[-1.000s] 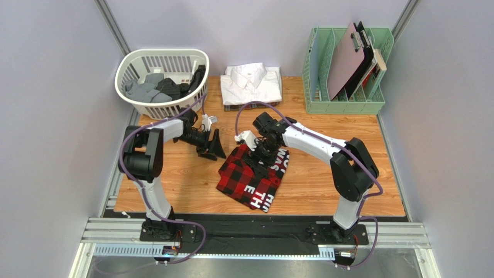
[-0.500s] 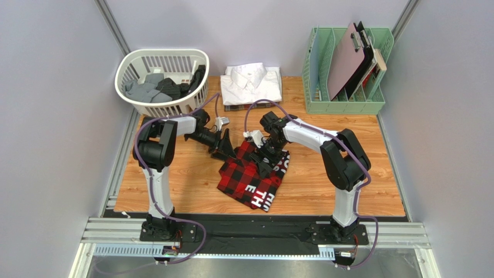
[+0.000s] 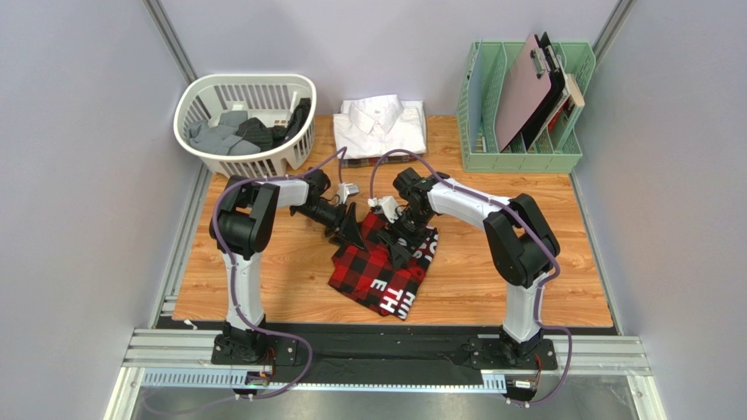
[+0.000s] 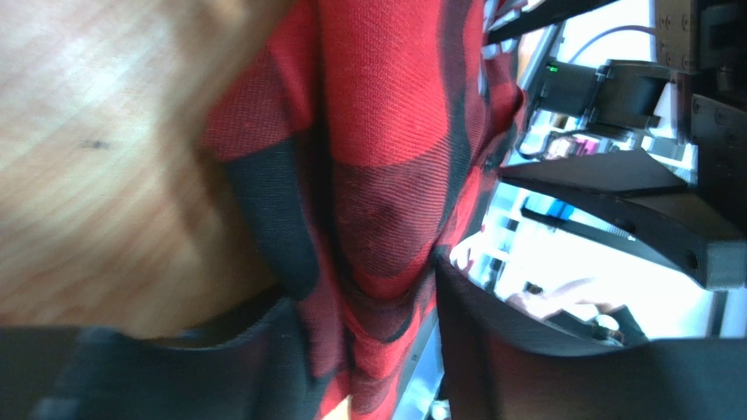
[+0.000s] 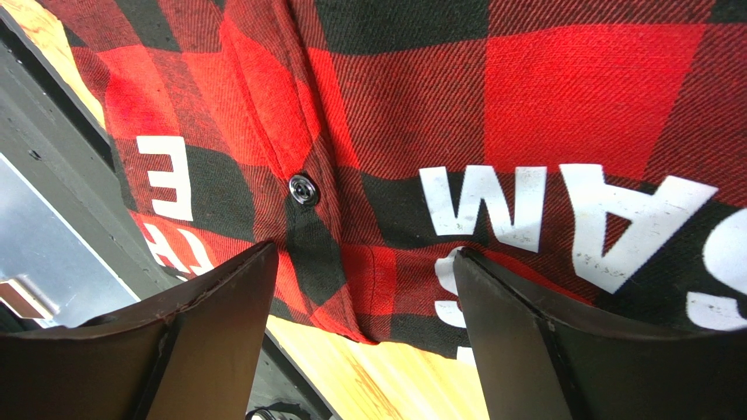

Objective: Fold and stack the long sleeve shirts
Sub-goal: Fold the shirt

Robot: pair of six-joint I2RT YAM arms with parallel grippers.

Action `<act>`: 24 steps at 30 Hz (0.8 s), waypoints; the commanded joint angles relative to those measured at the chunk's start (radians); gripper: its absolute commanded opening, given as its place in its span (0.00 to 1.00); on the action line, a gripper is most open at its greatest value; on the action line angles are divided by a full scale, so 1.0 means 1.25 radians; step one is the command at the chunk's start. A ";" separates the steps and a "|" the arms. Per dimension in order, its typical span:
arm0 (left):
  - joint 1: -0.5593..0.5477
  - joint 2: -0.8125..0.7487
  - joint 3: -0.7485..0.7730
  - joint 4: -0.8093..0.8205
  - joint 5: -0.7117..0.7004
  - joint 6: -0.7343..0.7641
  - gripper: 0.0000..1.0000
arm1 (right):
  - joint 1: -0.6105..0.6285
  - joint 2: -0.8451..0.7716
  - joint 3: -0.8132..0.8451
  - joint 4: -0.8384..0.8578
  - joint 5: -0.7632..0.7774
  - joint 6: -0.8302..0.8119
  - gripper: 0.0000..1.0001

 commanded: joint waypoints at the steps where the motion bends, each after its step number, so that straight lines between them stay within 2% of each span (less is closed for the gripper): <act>1: -0.001 -0.005 0.001 0.057 -0.062 0.000 0.48 | -0.010 0.023 0.011 0.018 0.010 0.005 0.82; 2: -0.001 -0.010 0.006 0.056 -0.070 -0.001 0.43 | -0.013 0.022 0.011 0.019 0.003 0.010 0.83; 3: 0.000 -0.022 0.014 0.046 -0.076 0.001 0.19 | -0.018 0.015 0.013 0.018 -0.001 0.014 0.83; 4: 0.000 -0.029 0.041 0.030 -0.106 0.020 0.05 | -0.035 0.010 0.014 0.016 -0.006 0.021 0.83; 5: 0.000 -0.037 0.059 -0.016 -0.120 0.036 0.00 | -0.046 0.003 0.015 0.006 -0.027 0.024 0.84; 9: -0.001 -0.085 0.215 -0.194 -0.230 0.180 0.00 | -0.162 -0.066 -0.016 -0.009 -0.087 0.035 0.86; 11: 0.000 -0.100 0.271 -0.289 -0.321 0.221 0.00 | -0.209 -0.090 -0.027 -0.024 -0.109 0.033 0.86; 14: 0.000 -0.120 0.419 -0.396 -0.451 0.299 0.00 | -0.286 -0.127 -0.049 -0.048 -0.143 0.024 0.86; 15: -0.002 -0.126 0.515 -0.418 -0.485 0.334 0.00 | -0.316 -0.136 -0.054 -0.054 -0.148 0.023 0.86; 18: -0.026 -0.129 0.705 -0.480 -0.642 0.413 0.00 | -0.361 -0.177 -0.076 -0.067 -0.153 0.010 0.86; 19: -0.039 -0.132 0.736 -0.487 -0.727 0.437 0.00 | -0.370 -0.184 -0.080 -0.074 -0.153 0.007 0.87; 21: -0.092 -0.143 0.769 -0.485 -0.815 0.510 0.00 | -0.388 -0.201 -0.090 -0.079 -0.156 0.001 0.86; 22: -0.115 -0.147 0.761 -0.471 -0.898 0.530 0.00 | -0.393 -0.203 -0.091 -0.086 -0.160 -0.002 0.87; 23: -0.134 -0.151 0.746 -0.462 -0.936 0.546 0.00 | -0.399 -0.206 -0.094 -0.089 -0.161 -0.003 0.86; 24: -0.172 -0.158 0.689 -0.449 -0.982 0.561 0.00 | -0.407 -0.206 -0.096 -0.090 -0.161 -0.004 0.87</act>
